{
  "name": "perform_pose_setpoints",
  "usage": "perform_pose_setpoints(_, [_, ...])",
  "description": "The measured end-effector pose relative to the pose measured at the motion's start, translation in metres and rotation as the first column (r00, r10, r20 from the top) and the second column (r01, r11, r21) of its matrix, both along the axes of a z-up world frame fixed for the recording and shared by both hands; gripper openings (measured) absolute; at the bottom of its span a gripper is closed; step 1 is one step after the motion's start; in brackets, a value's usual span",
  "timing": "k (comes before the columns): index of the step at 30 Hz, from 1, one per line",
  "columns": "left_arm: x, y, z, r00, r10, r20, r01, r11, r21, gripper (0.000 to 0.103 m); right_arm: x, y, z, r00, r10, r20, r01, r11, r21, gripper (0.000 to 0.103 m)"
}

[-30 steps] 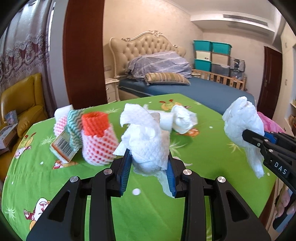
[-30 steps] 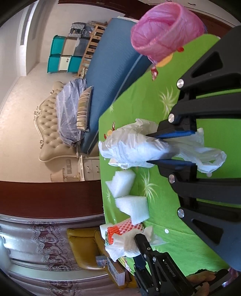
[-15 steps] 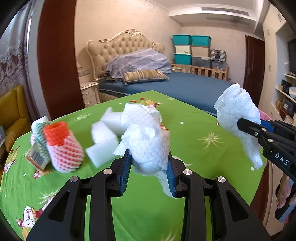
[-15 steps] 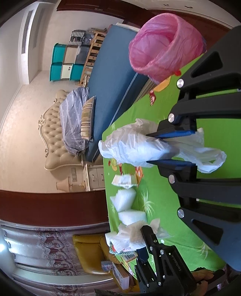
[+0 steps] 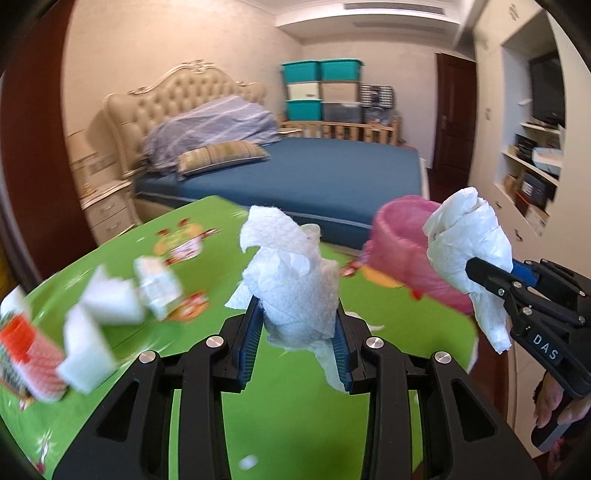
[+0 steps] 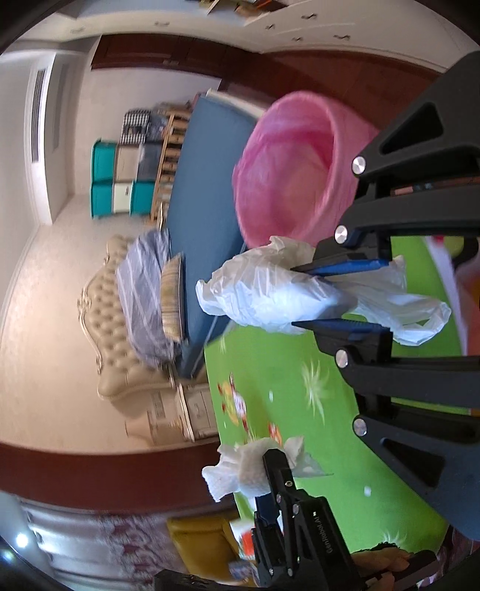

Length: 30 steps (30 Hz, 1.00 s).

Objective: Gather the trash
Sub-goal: 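Carry the plastic bag and tissue to the pink bin and release both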

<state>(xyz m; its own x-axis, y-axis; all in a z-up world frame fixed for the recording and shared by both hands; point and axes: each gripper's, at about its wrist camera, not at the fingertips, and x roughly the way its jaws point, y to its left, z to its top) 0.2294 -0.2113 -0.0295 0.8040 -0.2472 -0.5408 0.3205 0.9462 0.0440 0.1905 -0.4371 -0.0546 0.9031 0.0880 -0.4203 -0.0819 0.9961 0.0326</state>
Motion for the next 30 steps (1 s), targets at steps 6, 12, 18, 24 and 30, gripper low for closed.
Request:
perform_pose_setpoints(6, [0.027, -0.06, 0.009, 0.993, -0.118, 0.006, 0.118, 0.993, -0.005, 0.033, 0.011, -0.053, -0.005, 0.996, -0.087, -0.003, 0.087, 0.996, -0.021, 0.021])
perform_pose_setpoints(12, [0.067, -0.119, 0.02, 0.971, -0.236, -0.025, 0.234, 0.97, -0.061, 0.033, 0.035, -0.1, -0.008, 0.991, -0.132, -0.012, 0.132, 0.991, -0.006, 0.021])
perform_pose_setpoints(18, [0.103, -0.164, 0.018, 0.96, -0.272, -0.062, 0.267, 0.96, -0.08, 0.033, 0.061, -0.126, -0.017, 0.989, -0.142, -0.037, 0.142, 0.99, 0.006, 0.021])
perform_pose_setpoints(24, [0.131, -0.189, 0.005, 0.955, -0.28, -0.099, 0.272, 0.959, -0.084, 0.033, 0.078, -0.13, -0.024, 0.988, -0.142, -0.06, 0.142, 0.99, 0.003, 0.024])
perform_pose_setpoints(30, [0.148, -0.192, -0.01, 0.949, -0.288, -0.13, 0.274, 0.955, -0.109, 0.059, 0.081, -0.138, -0.028, 0.988, -0.152, -0.039, 0.153, 0.988, 0.019, 0.064])
